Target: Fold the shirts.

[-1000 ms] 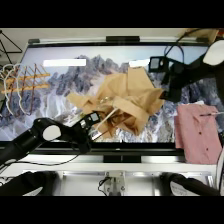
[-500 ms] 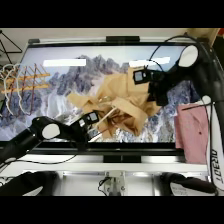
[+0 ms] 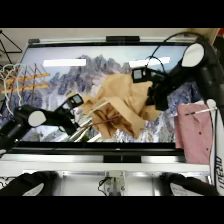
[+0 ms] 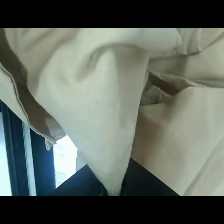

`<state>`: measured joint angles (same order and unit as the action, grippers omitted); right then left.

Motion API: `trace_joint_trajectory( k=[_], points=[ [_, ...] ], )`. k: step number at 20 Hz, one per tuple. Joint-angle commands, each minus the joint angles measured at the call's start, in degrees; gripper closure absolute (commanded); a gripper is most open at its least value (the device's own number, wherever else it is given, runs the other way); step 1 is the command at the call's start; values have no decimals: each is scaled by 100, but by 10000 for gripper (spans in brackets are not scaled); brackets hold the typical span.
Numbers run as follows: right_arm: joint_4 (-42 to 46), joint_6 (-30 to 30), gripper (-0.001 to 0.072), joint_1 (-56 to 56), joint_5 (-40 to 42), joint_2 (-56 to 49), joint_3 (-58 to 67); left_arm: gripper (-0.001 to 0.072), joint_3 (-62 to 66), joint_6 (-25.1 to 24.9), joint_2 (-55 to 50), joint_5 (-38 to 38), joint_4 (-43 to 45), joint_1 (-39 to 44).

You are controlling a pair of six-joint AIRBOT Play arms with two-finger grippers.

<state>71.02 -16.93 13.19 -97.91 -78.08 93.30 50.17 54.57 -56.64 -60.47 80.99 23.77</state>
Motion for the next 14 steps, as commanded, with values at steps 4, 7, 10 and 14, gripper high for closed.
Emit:
trace_joint_trajectory(
  k=[4,7,10,14],
  points=[
    [-50,-533,644,11,-26,404,2,146,407,-96,341,-352,391,-1408],
    [0,-868,644,7,107,616,2,212,404,940,472,-345,286,-2015],
    [164,-1438,644,9,129,682,2,258,50,2037,472,-264,-839,-2387],
    [278,-2142,643,9,208,682,2,210,-1266,1803,466,988,-3193,-1880]
  ],
)
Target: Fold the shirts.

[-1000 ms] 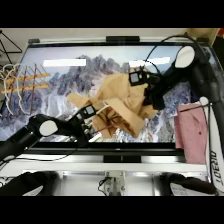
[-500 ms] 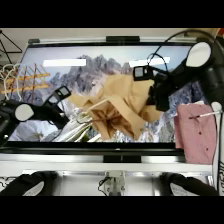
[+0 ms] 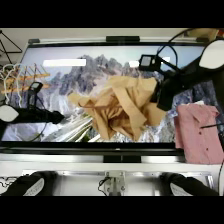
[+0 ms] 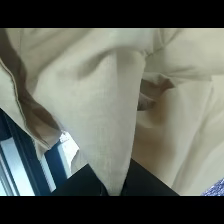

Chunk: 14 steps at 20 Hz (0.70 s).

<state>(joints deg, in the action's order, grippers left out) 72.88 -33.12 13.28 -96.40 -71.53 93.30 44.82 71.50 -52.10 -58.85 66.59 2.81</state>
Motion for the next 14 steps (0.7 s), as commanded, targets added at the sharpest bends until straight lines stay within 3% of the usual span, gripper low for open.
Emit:
trace_joint_trajectory(
  k=[1,3,7,14],
  points=[
    [92,-522,644,0,61,26,2,180,-955,-109,9,1165,-2297,542],
    [92,-527,644,0,61,26,2,180,-1139,-332,-37,1965,-2879,1388],
    [92,-608,643,4,26,26,2,181,-1106,-181,-422,3807,-2922,2730],
    [68,-608,643,2,-46,26,2,180,-402,-181,-1521,4301,-2922,2903]
  ],
)
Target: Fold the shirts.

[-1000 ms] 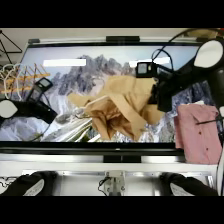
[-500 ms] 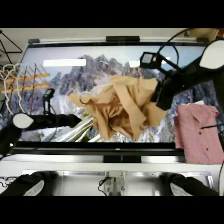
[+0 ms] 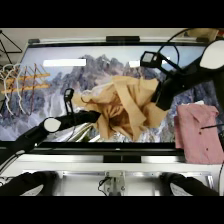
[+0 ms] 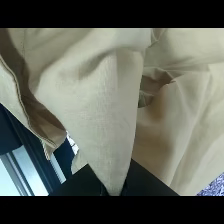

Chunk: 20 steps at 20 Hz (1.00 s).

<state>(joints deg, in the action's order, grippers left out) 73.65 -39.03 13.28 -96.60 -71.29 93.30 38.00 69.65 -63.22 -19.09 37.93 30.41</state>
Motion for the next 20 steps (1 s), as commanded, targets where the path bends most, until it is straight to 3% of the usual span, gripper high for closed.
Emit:
trace_joint_trajectory(
  k=[1,2,3,4,12,20],
  points=[
    [-7,-17,643,2,-26,2,2,184,391,9,-581,321,-59,208],
    [-2,-22,643,2,-28,4,2,258,463,11,-732,297,-61,267],
    [-2,-48,643,2,-28,4,2,549,485,7,-850,245,-61,299],
    [0,-103,643,-2,-28,4,2,647,485,4,-901,151,-44,258],
    [-188,-319,644,0,31,9,9,650,586,0,-588,-1123,494,-1829],
    [-365,-317,644,-2,63,9,9,649,1158,-15,-586,-1167,498,-2179]
  ],
)
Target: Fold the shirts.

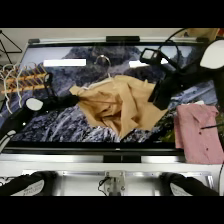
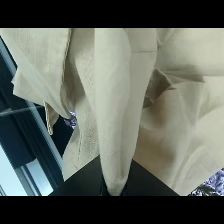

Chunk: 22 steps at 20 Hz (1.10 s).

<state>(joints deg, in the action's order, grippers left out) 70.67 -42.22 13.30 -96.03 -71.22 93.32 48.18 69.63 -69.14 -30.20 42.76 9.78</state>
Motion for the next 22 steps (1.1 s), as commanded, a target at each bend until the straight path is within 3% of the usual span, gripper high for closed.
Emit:
trace_joint_trajectory(
  k=[1,9,11,16,22],
  points=[
    [13,2,644,-4,2,2,7,650,162,-15,9,-72,15,-125],
    [426,4,645,0,24,2,7,650,846,-20,9,-444,13,-229],
    [494,-31,645,0,105,2,7,650,1209,-236,44,-758,11,-177],
    [63,-133,645,2,400,2,7,650,2131,-319,387,-846,9,505],
    [-142,-1528,646,2,966,4,68,649,3939,-470,411,-855,15,1687]
  ],
)
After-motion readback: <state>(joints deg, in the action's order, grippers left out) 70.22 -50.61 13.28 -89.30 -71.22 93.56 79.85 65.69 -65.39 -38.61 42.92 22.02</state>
